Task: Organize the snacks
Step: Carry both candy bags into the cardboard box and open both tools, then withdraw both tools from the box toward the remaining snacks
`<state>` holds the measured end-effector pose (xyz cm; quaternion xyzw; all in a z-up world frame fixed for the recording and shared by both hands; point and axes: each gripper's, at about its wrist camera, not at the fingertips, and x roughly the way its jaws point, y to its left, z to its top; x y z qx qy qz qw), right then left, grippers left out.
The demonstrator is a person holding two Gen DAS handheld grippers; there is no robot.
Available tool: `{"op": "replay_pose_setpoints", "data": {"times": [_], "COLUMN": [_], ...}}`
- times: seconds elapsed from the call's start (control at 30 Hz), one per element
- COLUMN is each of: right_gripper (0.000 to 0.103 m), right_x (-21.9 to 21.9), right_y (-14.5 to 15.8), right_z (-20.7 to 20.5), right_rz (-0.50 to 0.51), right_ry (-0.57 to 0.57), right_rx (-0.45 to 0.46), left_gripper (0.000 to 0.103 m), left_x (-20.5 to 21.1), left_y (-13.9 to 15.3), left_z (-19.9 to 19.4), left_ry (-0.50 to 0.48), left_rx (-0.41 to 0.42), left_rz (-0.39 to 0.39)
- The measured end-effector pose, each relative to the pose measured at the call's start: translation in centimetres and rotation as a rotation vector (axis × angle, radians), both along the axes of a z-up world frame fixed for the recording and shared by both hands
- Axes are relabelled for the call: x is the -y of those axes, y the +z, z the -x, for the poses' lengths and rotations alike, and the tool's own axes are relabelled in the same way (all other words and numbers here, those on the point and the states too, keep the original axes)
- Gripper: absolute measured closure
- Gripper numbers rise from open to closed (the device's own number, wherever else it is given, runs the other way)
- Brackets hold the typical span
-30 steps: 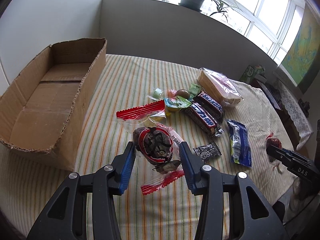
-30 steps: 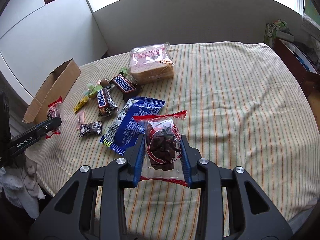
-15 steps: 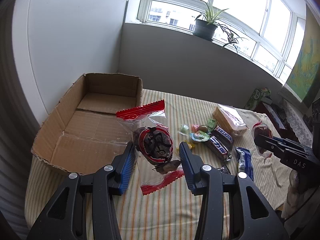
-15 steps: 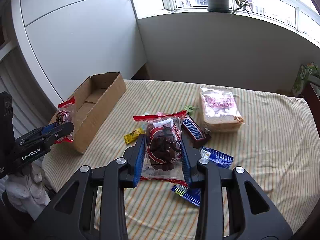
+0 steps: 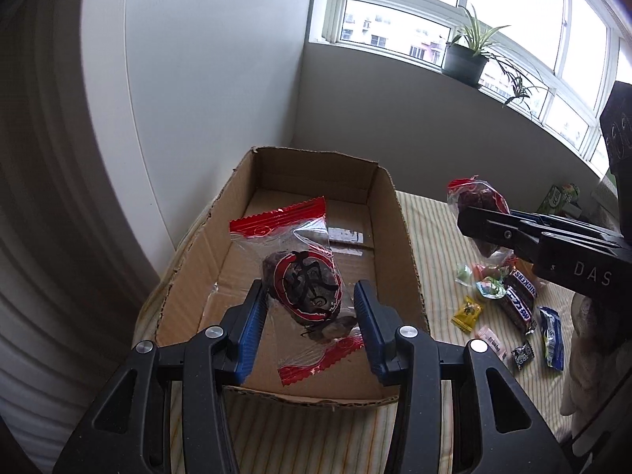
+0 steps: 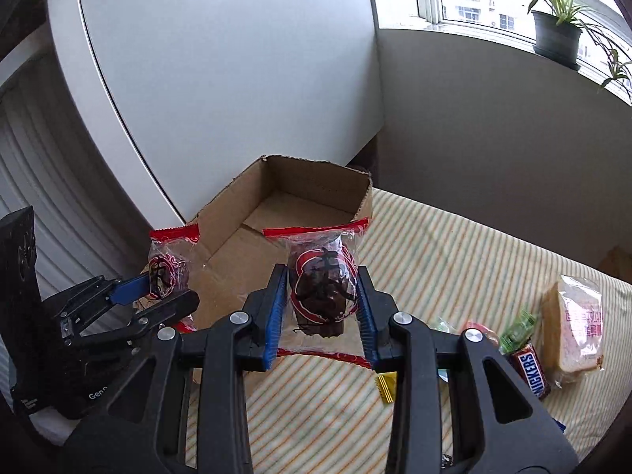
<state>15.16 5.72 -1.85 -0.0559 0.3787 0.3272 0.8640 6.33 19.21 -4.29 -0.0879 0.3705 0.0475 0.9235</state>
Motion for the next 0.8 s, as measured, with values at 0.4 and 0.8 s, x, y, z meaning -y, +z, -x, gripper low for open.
{"op": "replay_pose_setpoints", "data": {"times": [0.4,0.8], "right_gripper": [0.068,0.044], "right_x": [-5.7,-4.8], "right_y": [-3.7,-2.1], "right_z": [-2.7,-1.4], "right_rz": [0.067,0.066], "right_ry": [0.064,0.059], "right_rx": [-0.049,-0.016], "left_gripper": [0.060,0.046], "left_x": [-2.1,-2.5], "left_y": [-1.5,-1.1], "left_z": [-0.9,-0.6], "left_ry": [0.022,0.044], "left_rx": [-0.038,-0.025], "left_rz": [0.012,0.026]}}
